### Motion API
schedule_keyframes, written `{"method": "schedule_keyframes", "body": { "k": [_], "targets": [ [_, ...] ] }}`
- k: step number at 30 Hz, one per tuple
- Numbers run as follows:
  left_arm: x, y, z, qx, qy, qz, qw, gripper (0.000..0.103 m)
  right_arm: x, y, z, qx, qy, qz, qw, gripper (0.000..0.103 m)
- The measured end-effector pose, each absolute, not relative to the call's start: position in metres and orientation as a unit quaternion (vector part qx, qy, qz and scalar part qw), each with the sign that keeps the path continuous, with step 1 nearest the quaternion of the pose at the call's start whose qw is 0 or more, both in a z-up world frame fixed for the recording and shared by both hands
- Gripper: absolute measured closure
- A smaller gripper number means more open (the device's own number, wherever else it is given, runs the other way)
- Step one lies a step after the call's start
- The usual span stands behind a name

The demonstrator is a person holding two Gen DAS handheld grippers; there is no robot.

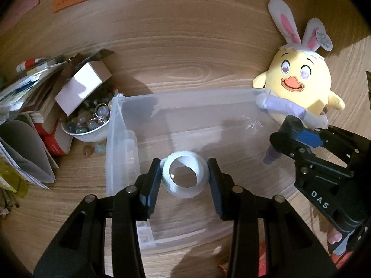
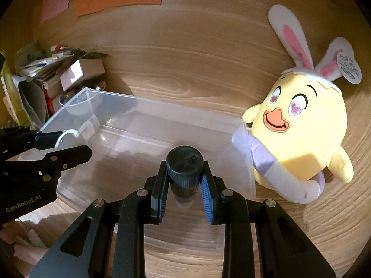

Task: Organize objects
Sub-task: 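Carry both items into the clear box and open both tools to release them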

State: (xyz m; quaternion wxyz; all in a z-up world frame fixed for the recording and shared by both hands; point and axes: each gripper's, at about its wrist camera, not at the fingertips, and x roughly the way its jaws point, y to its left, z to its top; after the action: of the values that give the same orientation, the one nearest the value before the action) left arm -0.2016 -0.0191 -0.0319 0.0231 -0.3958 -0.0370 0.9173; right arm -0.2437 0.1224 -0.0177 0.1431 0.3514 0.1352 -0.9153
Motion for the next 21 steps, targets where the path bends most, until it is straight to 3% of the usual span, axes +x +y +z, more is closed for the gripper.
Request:
{"method": "schedule_keyframes", "body": {
  "k": [4,8,16,21],
  "targets": [
    [-0.203,-0.017,-0.032,-0.397,-0.038,0.917,0.025,0.061,-0.245,0.118,-0.021,0.357,0.13,-0.913,0.146,0.079],
    [-0.201,-0.018,-0.032,-0.396,-0.039,0.917,0.025,0.048,-0.244,0.117,-0.021,0.357,0.124,-0.913,0.152,0.079],
    [-0.196,-0.027,-0.025,-0.393,-0.065,0.917,0.037,0.04,-0.239,0.114,-0.02,0.348,0.122,-0.915,0.161,0.042],
    [-0.187,-0.035,-0.015,-0.381,-0.075,0.921,0.035,0.04,-0.232,0.114,-0.011,0.337,0.115,-0.919,0.167,0.034]
  ]
}}
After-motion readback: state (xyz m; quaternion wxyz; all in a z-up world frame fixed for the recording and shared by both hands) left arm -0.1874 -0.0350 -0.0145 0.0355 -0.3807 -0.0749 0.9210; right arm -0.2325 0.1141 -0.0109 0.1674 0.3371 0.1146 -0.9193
